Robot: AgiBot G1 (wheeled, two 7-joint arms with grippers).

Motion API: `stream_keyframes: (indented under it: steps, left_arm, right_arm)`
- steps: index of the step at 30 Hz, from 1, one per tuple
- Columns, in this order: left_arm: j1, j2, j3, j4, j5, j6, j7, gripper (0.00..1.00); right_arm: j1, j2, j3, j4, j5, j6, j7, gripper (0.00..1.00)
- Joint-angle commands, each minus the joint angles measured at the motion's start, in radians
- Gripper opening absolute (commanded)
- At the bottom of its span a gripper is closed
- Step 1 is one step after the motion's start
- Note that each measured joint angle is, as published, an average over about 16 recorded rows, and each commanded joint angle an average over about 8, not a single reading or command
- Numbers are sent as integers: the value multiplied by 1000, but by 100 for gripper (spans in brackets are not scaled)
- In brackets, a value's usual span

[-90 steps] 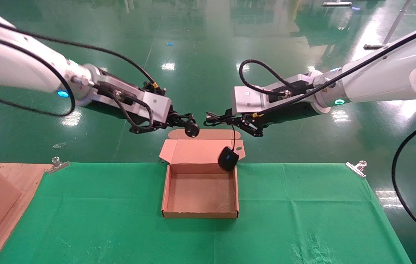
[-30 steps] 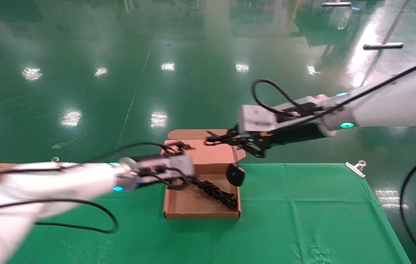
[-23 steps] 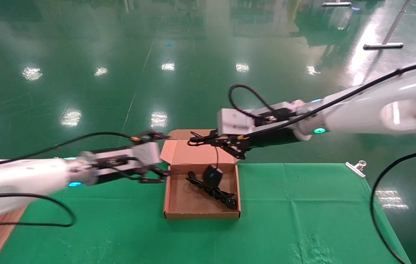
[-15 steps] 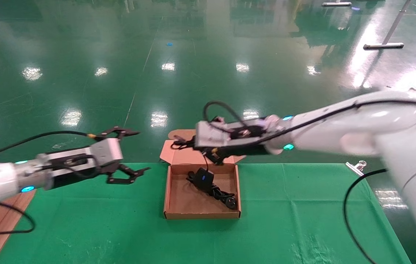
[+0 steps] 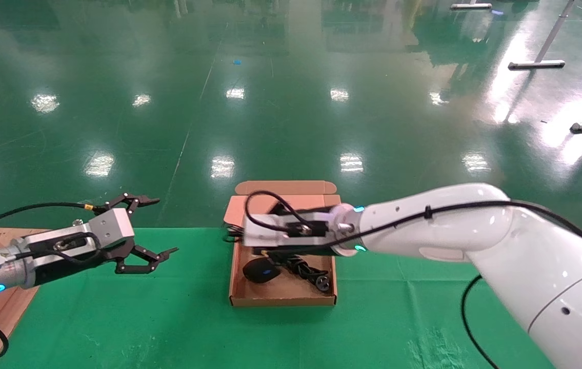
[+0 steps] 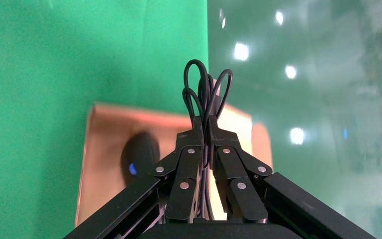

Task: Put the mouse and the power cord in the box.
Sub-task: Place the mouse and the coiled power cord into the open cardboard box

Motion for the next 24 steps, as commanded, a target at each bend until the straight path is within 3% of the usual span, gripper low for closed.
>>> stream_keyframes:
  steps: [1, 3, 4, 11, 12, 24]
  left_arm:
    - [3, 7, 0, 16, 0, 1, 8, 100]
    - [1, 12, 0, 29, -1, 11, 13, 100]
    - [0, 14, 0, 34, -1, 15, 16, 100]
    - [-4, 18, -3, 60, -6, 27, 28, 100]
    - [-4, 18, -3, 61, -6, 28, 29, 100]
    - [-5, 18, -2, 55, -3, 25, 26, 100]
  right_arm:
    - [-6, 2, -47, -10, 7, 36, 20, 0]
    - [-13, 3, -78, -25, 9, 58, 20, 0]
    - [-16, 3, -89, -31, 10, 66, 19, 5]
    - [-35, 4, -142, -40, 27, 108, 7, 92]
    - [-37, 5, -145, -40, 29, 111, 6, 100]
    - [-32, 5, -129, -41, 22, 98, 8, 100]
